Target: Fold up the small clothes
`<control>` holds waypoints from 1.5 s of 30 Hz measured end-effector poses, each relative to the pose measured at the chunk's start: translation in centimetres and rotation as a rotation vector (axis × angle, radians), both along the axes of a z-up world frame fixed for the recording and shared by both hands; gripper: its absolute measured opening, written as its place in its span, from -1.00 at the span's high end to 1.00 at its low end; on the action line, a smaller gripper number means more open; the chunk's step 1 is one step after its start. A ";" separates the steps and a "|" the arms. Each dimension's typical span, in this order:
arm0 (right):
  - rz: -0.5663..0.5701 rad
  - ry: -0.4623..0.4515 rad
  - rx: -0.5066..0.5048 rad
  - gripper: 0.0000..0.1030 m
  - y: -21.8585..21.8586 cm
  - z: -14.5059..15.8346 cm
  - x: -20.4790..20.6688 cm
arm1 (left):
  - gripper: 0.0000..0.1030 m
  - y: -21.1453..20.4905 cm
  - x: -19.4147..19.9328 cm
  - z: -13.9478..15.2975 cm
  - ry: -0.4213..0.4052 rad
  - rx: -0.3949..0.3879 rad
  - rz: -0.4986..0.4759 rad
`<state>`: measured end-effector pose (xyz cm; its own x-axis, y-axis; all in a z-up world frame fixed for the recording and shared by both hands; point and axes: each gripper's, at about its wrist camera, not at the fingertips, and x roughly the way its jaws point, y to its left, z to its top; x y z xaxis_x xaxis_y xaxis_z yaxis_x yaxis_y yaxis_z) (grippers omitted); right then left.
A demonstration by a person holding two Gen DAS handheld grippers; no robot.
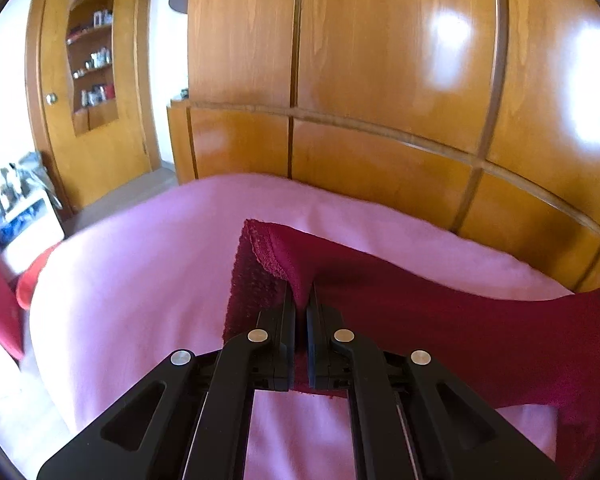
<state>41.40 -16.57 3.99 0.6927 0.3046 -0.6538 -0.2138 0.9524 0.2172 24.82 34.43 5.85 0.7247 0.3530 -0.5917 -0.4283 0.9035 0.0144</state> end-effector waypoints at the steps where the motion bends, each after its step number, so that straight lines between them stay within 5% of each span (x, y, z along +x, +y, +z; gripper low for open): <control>1: -0.012 -0.005 -0.004 0.97 0.0 0.0 0.3 | 0.95 0.0 1.2 0.0 0.005 0.019 0.014; 7: -0.032 0.032 -0.068 0.80 2.8 -2.4 2.6 | 0.94 -0.3 7.6 -3.8 0.198 -0.026 0.070; 8: -0.034 0.020 -0.051 0.22 2.5 -2.2 2.0 | 0.94 -0.7 7.7 -4.4 0.224 -0.026 0.065; 10: -0.054 -0.015 -0.004 -0.46 1.2 -1.1 0.4 | 0.94 -1.2 7.1 -5.0 0.243 -0.050 0.035; 13: -0.050 -0.054 0.014 -0.44 -0.9 -0.3 -2.8 | 0.61 -1.6 4.2 -5.1 0.225 -0.103 -0.002; 17: -0.011 -0.051 0.013 -0.52 -4.2 -1.3 -8.5 | 0.60 -3.4 -1.7 -4.7 0.166 -0.239 -0.148; 25: -0.137 0.029 0.034 -0.53 -15.4 -5.6 -21.2 | 0.60 -15.6 -12.0 -8.4 0.251 -0.561 -0.677; 33: -0.162 0.217 0.127 -0.48 -21.5 -10.8 -32.2 | 0.60 -23.4 -16.8 -12.0 0.362 -0.683 -0.897; 37: -0.092 0.247 0.144 -0.14 -20.1 -12.5 -35.2 | 0.60 -24.3 -16.9 -12.4 0.348 -0.744 -0.890; 40: -0.048 0.253 0.153 0.84 -19.0 -12.1 -35.3 | 0.92 -25.2 -16.6 -10.7 0.298 -0.710 -0.929; 45: 0.043 0.124 0.136 0.85 -16.9 -6.7 -34.7 | 0.94 -24.0 -15.6 -2.9 0.084 -0.675 -0.954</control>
<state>6.68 -33.44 -2.68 0.5941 0.4232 -0.6841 -0.2171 0.9032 0.3703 9.25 10.44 2.93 0.4758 -0.7170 -0.5095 0.4071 0.6930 -0.5951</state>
